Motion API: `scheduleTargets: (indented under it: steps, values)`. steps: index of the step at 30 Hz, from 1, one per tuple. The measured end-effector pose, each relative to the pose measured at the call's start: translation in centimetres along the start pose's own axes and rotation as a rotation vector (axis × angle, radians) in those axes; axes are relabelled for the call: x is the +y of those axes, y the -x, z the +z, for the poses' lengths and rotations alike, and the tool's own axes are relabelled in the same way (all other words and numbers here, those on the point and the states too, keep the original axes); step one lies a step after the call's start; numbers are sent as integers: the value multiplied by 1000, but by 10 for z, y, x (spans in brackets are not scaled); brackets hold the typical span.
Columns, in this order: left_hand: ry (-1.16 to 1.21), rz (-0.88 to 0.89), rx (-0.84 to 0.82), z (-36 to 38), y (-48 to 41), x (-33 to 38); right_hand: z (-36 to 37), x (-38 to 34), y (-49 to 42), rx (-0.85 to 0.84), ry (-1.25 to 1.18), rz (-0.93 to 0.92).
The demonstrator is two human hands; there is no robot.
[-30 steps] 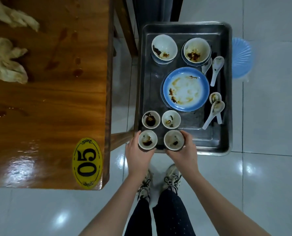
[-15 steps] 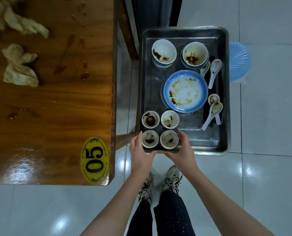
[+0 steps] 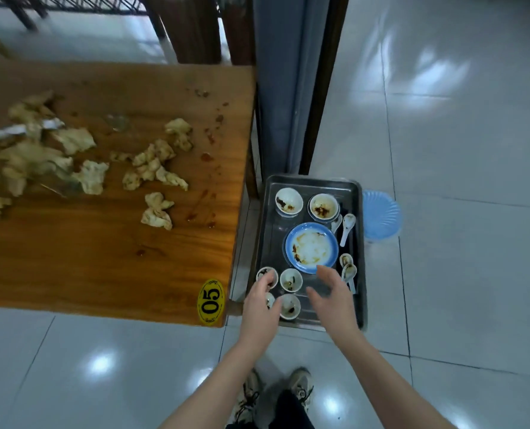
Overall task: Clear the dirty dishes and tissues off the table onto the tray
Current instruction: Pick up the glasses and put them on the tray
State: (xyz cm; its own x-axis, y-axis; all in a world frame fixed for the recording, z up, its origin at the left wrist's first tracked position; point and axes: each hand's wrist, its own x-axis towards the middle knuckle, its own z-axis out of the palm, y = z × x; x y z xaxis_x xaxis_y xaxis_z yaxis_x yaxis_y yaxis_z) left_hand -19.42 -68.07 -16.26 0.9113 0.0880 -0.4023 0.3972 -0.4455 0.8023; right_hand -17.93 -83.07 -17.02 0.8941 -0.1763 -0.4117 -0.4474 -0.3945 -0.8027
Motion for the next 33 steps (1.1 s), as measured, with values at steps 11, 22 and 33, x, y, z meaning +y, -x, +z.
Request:
scheduleTargets:
  steps: [11, 22, 33]
  values:
    - [113, 171, 274, -132, 11, 118, -24, -181, 12, -26, 16, -302]
    - [168, 166, 494, -330, 23, 68, 97, -294, 45, -120, 101, -533]
    - [132, 133, 583, -534, 34, -23, 300, -398, 105, -196, 61, -583]
